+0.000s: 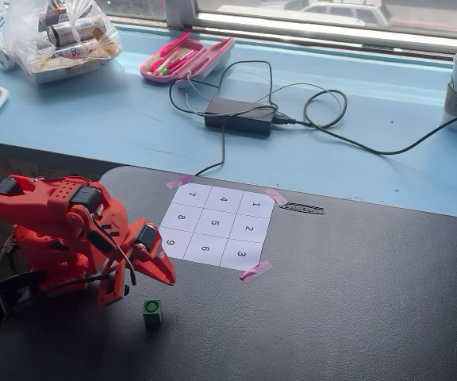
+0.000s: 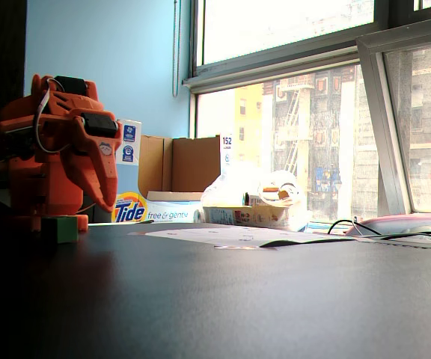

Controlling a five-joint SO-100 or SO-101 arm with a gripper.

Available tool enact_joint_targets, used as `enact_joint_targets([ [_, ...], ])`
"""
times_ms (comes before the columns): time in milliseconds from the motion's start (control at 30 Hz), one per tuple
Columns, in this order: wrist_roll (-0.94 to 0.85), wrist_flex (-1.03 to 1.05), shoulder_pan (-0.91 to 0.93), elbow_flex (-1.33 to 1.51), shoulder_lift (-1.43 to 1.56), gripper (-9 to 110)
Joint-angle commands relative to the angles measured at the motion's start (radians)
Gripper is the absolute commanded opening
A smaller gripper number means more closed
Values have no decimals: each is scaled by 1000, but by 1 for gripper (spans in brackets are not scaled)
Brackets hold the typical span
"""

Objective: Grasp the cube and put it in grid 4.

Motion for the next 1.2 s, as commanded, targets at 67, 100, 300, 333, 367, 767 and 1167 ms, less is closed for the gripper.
enact_joint_targets([
  [67, 3, -2, -2, 67, 9, 0],
  [100, 3, -8, -2, 67, 8, 0],
  [300, 6, -26, 3, 37, -35, 0],
  [333, 9, -25, 3, 25, -46, 0],
  [367, 11, -21, 3, 9, -57, 0],
  [767, 23, 74, 8, -238, -290, 4],
  [1167, 43, 175, 18, -505, -571, 8],
])
